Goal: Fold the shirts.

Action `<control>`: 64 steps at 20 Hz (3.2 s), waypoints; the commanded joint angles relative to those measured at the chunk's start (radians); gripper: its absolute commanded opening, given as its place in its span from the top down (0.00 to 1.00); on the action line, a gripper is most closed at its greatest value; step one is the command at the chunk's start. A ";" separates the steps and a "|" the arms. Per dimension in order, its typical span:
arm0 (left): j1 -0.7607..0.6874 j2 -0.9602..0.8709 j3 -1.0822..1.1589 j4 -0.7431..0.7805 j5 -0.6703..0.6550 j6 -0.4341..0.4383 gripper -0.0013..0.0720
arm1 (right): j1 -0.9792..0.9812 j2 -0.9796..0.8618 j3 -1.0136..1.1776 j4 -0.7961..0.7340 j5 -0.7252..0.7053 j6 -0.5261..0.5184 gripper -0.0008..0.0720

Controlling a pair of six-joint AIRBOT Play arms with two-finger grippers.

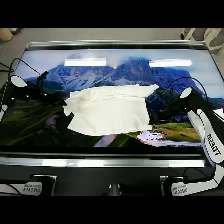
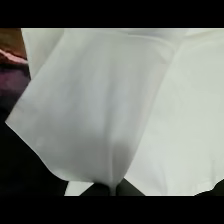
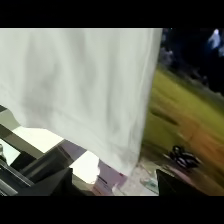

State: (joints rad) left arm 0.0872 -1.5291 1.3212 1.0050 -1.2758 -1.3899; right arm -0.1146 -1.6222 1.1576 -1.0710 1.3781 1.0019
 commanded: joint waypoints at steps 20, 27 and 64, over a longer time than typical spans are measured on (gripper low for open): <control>-0.296 0.036 -0.296 -0.218 -0.135 0.140 0.94 | -0.370 0.053 0.463 -0.143 -0.236 0.098 0.97; -0.428 0.036 -0.264 -0.351 0.148 0.147 0.94 | -0.348 0.051 0.432 -0.124 0.229 0.024 0.29; -0.322 0.114 -0.168 -0.351 0.135 0.179 0.95 | -0.069 0.524 -0.529 0.159 -0.253 -0.096 0.97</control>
State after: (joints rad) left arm -0.2600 -1.4597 1.1248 0.6552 -1.1454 -1.2110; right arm -0.2234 -1.1088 0.4885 -0.8822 1.0397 0.9707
